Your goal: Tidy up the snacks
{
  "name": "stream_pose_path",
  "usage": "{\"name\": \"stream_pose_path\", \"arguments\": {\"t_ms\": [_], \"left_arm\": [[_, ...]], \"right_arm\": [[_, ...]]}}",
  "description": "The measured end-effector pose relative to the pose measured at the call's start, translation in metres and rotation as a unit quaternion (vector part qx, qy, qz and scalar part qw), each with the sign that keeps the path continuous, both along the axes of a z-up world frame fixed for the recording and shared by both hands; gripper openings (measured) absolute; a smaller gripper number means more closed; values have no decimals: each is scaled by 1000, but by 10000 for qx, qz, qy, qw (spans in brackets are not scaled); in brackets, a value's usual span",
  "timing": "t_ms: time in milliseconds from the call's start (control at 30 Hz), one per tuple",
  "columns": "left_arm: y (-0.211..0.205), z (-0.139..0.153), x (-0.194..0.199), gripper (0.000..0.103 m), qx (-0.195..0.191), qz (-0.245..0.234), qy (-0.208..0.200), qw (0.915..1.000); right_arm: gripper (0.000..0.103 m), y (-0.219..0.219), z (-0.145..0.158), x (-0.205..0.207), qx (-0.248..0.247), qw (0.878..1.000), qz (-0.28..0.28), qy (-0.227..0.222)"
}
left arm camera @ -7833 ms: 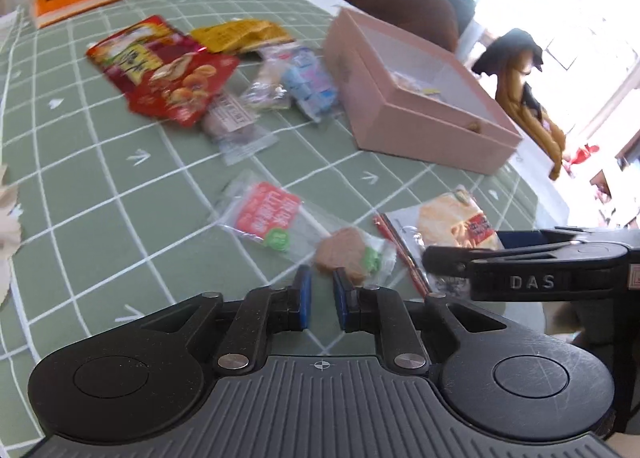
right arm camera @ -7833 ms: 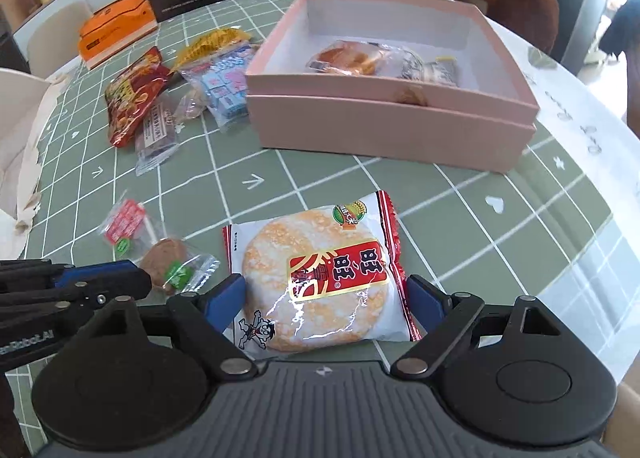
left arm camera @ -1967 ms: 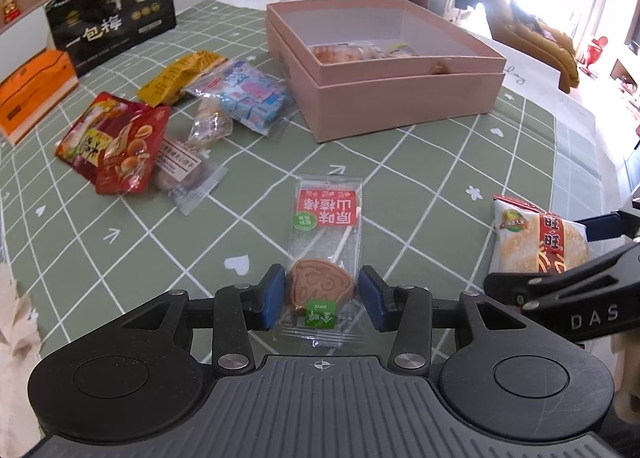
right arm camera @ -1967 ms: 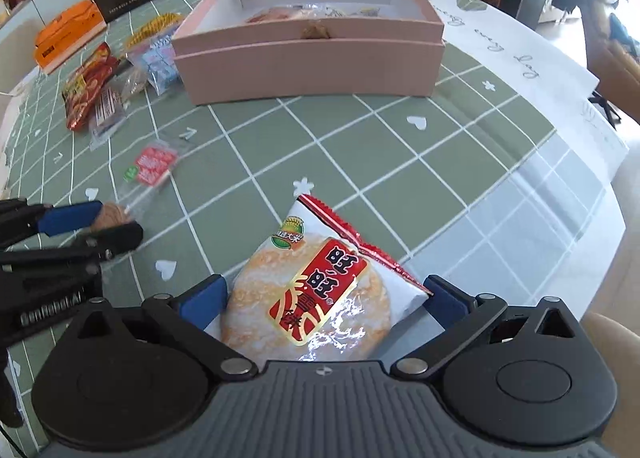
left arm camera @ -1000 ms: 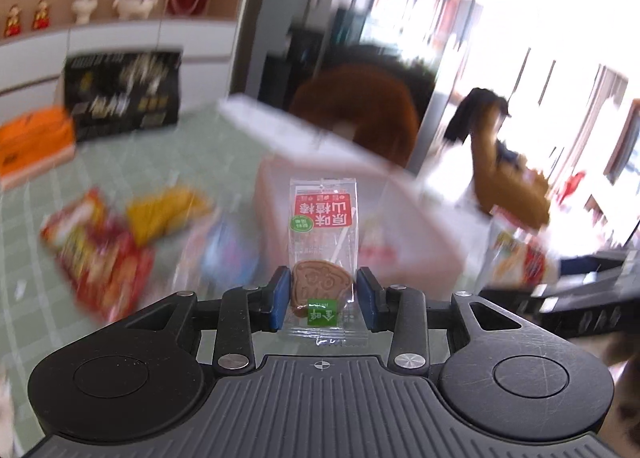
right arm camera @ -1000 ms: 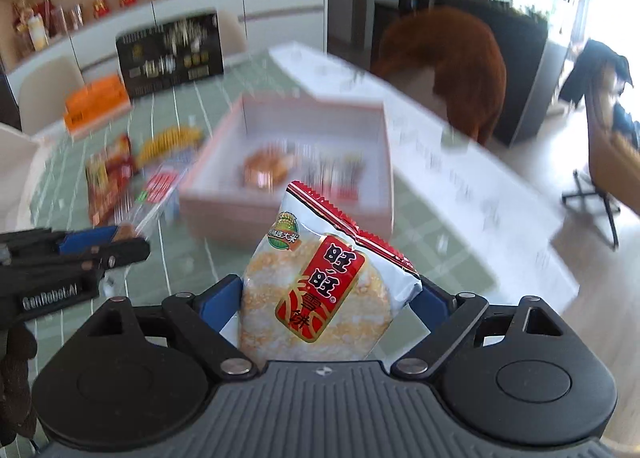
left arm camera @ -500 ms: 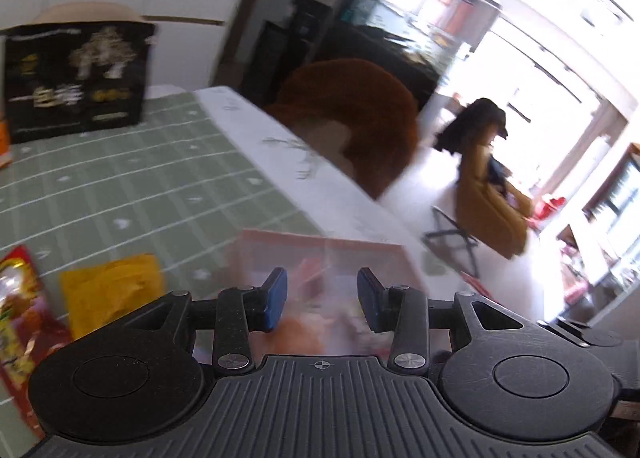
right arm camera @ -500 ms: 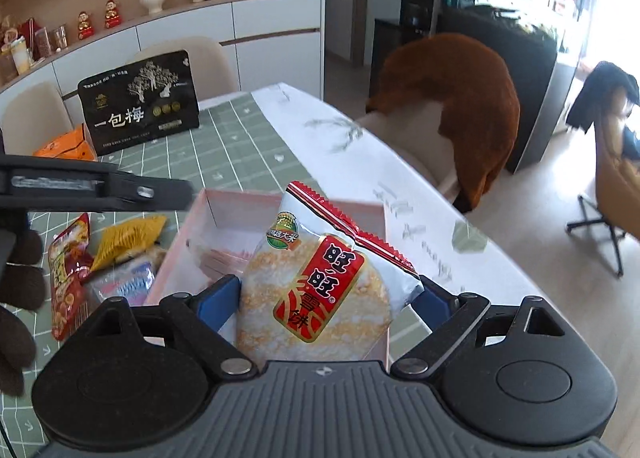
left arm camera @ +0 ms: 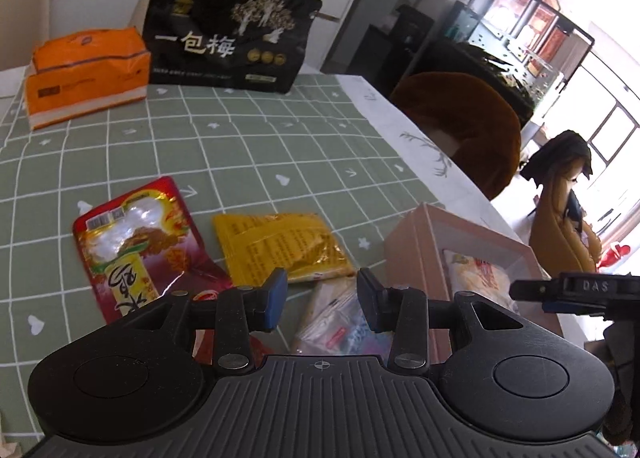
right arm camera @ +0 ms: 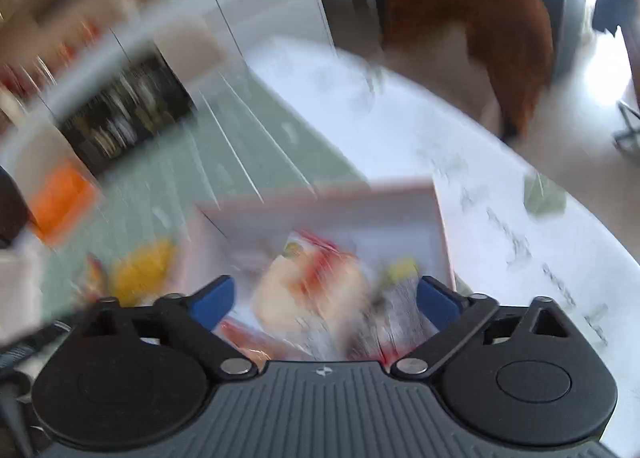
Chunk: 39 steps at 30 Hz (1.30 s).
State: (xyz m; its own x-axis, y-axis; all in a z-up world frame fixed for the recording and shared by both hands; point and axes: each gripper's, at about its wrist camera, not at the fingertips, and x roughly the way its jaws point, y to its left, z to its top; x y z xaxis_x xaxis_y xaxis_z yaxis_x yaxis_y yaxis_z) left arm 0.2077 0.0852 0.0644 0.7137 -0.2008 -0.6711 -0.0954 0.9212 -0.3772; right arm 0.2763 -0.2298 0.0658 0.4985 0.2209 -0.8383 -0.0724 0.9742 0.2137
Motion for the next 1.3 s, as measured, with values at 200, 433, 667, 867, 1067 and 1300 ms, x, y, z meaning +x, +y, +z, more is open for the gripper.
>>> {"name": "stream_pose_path", "arguments": {"t_ms": [200, 433, 667, 867, 1067, 1300], "left_arm": [[-23, -15, 25, 43, 285, -325, 67, 9990], [-48, -28, -3, 40, 1049, -1272, 172, 9862], [-33, -34, -54, 36, 778, -1360, 90, 9876], [-15, -44, -94, 26, 244, -1165, 339, 9923], [-5, -44, -143, 21, 279, -967, 493, 9937], [38, -27, -173, 21, -148, -326, 478, 9982]], "right_arm": [[91, -8, -6, -28, 96, 9998, 65, -177], [90, -11, 0, -89, -280, 9970, 403, -600], [91, 0, 0, -138, -859, 9935, 361, -654], [91, 17, -5, -174, -511, 9972, 397, -377], [91, 66, 13, -164, 44, 9971, 682, -334], [90, 161, 34, -82, -129, 9930, 1083, -463]]}}
